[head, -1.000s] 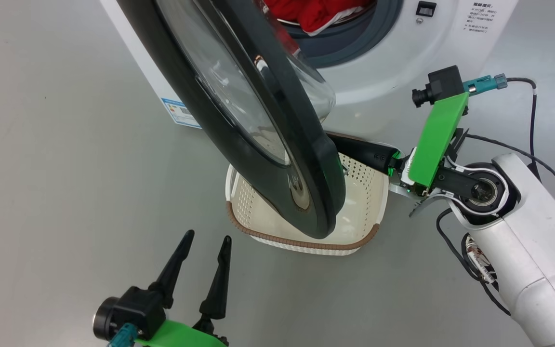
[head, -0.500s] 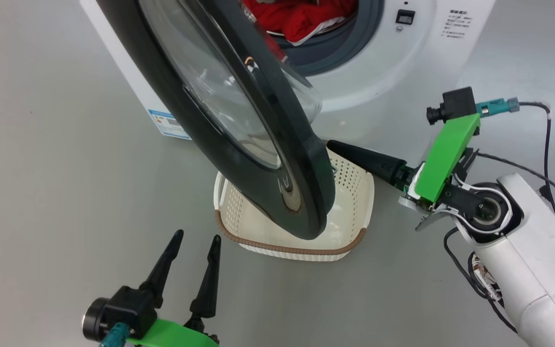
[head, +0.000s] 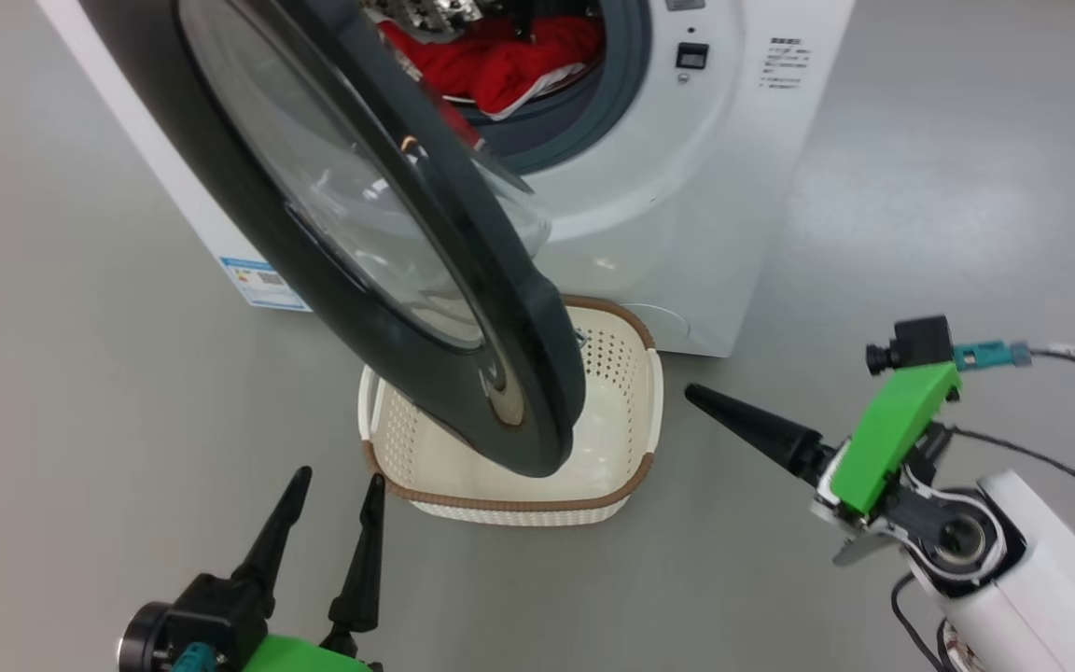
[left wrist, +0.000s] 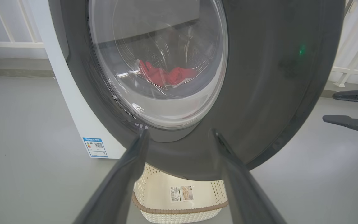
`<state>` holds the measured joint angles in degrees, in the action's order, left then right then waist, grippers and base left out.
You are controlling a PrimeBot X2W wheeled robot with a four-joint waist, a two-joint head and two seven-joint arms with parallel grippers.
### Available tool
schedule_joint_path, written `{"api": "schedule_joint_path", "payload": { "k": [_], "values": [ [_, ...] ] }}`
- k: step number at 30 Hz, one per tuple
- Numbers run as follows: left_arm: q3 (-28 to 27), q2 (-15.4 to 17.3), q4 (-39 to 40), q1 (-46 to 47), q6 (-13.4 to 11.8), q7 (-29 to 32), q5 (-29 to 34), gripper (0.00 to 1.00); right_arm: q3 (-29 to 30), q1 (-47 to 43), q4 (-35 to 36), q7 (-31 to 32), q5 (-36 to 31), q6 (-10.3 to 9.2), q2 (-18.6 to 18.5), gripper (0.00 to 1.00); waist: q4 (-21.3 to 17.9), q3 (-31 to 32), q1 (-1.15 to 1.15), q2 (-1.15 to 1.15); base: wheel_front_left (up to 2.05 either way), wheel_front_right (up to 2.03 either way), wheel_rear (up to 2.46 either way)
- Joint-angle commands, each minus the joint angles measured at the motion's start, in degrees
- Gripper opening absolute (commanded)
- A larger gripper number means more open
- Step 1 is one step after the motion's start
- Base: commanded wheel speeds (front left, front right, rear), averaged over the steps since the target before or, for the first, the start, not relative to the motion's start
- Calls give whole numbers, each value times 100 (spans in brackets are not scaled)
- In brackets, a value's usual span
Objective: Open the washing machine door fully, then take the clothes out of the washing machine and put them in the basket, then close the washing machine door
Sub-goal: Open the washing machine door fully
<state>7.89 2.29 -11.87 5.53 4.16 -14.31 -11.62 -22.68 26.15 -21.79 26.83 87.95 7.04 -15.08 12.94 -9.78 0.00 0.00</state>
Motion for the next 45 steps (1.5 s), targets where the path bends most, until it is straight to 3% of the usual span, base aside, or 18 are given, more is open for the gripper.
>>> {"api": "schedule_joint_path", "payload": {
  "k": [1, 9, 19, 28, 31, 34, 45],
  "values": [
    [-248, 59, 120, -13, 61, -69, 47, 100, -29, -148, 176, -116, -113, 45, -76, 100, -152, 52, 0, 0, 0, 0, 0],
    [-469, 59, 115, -111, 103, -69, 96, 100, -106, -734, 138, -729, -325, 45, -323, 100, -480, 98, 0, 0, 0, 0, 0],
    [-578, 59, 77, -153, 128, -69, 122, 100, -401, -1012, -161, -1970, -913, 45, -583, 100, -643, 165, 0, 0, 0, 0, 0],
    [-627, 59, 66, -194, 124, -69, 111, 100, -981, -1080, -57, -3805, -1734, 45, -948, 100, -683, 219, 0, 0, 0, 0, 0],
    [-652, 59, 63, -208, 130, -69, 116, 100, -1063, -1057, -54, -4152, -2093, 45, -1005, 100, -688, 224, 0, 0, 0, 0, 0],
    [-680, 59, 69, -210, 128, -69, 115, 100, -637, -1094, 49, -4178, -2629, 45, -912, 100, -696, 223, 0, 0, 0, 0, 0],
    [-701, 59, 69, -234, 119, -69, 90, 100, 1235, -2102, 748, -4182, -5160, 45, 142, 100, -640, 292, 0, 0, 0, 0, 0]
  ]
}}
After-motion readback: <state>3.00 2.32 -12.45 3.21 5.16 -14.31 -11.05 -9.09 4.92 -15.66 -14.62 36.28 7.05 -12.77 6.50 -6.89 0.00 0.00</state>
